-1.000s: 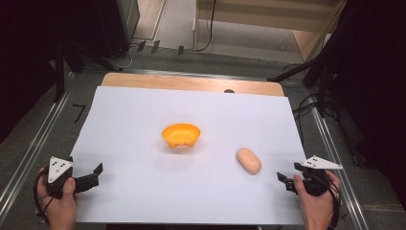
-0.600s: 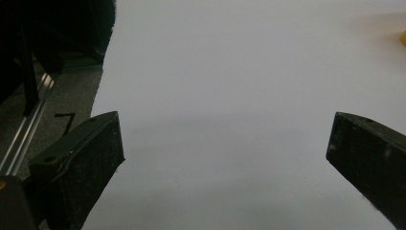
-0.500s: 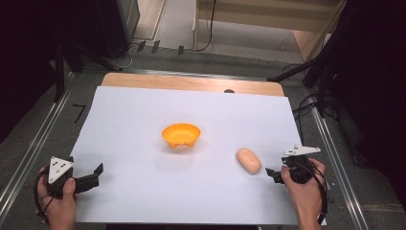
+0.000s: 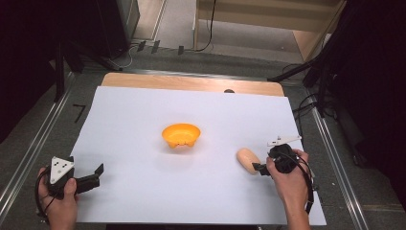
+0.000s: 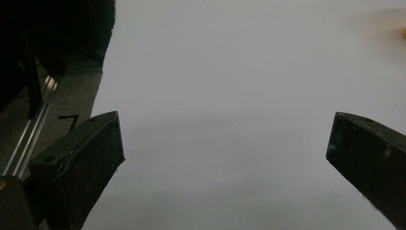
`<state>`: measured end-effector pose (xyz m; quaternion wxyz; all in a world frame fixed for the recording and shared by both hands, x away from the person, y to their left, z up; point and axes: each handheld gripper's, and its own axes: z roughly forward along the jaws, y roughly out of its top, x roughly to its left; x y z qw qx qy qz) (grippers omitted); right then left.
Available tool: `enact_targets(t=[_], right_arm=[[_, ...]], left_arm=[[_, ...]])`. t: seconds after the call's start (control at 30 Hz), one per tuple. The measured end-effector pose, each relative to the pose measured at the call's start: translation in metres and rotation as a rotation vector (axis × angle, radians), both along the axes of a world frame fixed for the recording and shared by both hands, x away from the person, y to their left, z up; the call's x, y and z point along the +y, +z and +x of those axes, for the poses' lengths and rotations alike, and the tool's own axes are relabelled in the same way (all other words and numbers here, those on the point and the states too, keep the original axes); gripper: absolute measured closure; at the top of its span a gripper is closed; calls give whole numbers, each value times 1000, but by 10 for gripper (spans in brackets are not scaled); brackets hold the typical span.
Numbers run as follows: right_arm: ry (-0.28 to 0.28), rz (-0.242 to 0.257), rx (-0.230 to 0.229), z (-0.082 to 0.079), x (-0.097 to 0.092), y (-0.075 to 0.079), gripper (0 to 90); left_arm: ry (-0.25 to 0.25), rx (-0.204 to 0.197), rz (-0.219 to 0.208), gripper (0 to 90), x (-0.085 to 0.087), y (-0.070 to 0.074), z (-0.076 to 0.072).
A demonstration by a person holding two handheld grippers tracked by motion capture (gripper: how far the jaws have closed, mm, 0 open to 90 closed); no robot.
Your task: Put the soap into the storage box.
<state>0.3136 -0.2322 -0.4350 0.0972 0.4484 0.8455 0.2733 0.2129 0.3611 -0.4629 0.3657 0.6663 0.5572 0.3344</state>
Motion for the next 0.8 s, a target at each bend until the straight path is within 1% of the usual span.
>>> enact_targets(t=[0.03,0.07,0.23,0.37,0.43,0.5,0.53,0.6,0.63,0.67,0.7,0.8], right_arm=[[-5,-1,10,1,3,0,237],[0,-5,12,3,6,-1,236],[12,-9,46,8,19,-6,223],[-6,-28,78,13,27,-10,218],[-18,-37,94,16,30,-11,236],[-26,-66,101,19,31,-11,249],[-29,-63,106,20,32,-12,260],[-10,-72,119,21,35,-15,323],[1,-85,135,22,36,-18,324],[13,-118,143,23,38,-21,322],[28,-132,129,23,39,-22,324],[25,-128,135,23,39,-22,326]], left_arm=[[0,1,1,0,0,0,0],[0,1,0,0,0,0,0],[1,2,-2,0,0,0,0],[4,8,13,0,-1,0,1],[4,9,14,0,-1,0,1],[3,4,2,0,0,0,1],[3,4,-3,0,0,0,1],[6,13,-5,0,0,0,2],[5,10,0,0,0,0,2],[3,8,1,0,0,0,1],[4,3,1,0,-1,0,1],[4,1,-4,0,0,0,1]])
